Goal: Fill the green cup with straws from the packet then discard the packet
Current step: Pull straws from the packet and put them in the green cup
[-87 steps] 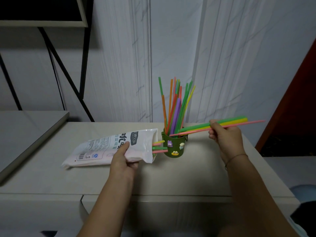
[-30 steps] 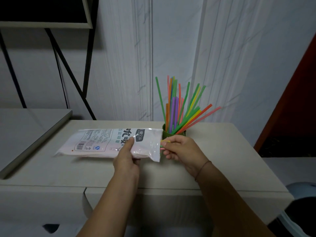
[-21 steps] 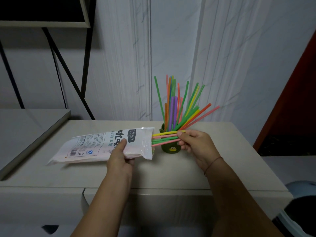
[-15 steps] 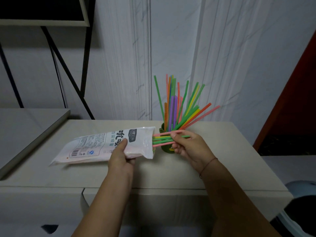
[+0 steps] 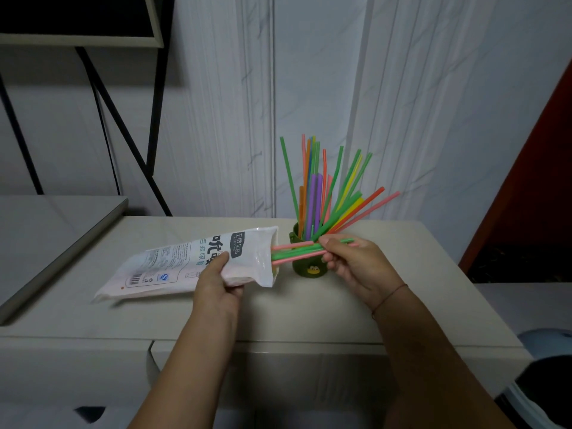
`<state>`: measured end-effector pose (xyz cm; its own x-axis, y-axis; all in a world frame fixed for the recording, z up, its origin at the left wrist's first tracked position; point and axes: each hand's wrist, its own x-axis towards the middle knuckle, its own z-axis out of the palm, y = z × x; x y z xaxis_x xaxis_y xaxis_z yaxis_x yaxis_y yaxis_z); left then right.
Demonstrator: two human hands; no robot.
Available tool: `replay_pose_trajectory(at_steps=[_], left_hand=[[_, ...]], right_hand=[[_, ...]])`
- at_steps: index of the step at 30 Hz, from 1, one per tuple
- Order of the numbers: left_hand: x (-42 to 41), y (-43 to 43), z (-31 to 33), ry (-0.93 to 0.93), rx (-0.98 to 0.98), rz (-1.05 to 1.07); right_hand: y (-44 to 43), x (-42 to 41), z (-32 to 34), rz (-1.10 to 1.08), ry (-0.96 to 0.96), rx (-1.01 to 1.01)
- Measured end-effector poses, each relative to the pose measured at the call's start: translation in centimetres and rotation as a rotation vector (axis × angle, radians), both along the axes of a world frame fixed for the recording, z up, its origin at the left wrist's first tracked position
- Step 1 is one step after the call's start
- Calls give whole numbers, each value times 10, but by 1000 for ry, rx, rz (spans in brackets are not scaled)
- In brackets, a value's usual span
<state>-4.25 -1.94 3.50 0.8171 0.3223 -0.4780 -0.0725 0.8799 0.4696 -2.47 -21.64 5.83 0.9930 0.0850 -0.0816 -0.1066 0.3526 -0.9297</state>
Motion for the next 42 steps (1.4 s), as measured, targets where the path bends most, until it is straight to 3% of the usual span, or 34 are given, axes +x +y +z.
replay_pose_trajectory(at_steps=[7,13,17,22,28,34,42], left_hand=[[-1,4,0,16,-9,-18],[-1,0,1,26,-33,-13],[-2,-4,2,11,-48,-12],[-2,-3,5,-12,-48,10],[-2,1,4,-36,-38,8],[0,4,1,-29,-14,-10],[1,-6,2,-28,-22,-3]], right_hand=[[-9,4,2,-39,40,147],[15,-2,-2,101,91,304],[29,-5,-7,119,53,293],[25,-6,-4,70,-53,108],[15,-6,3,20,-48,61],[0,-1,7,-82,-10,143],[32,-9,-5,32,-2,256]])
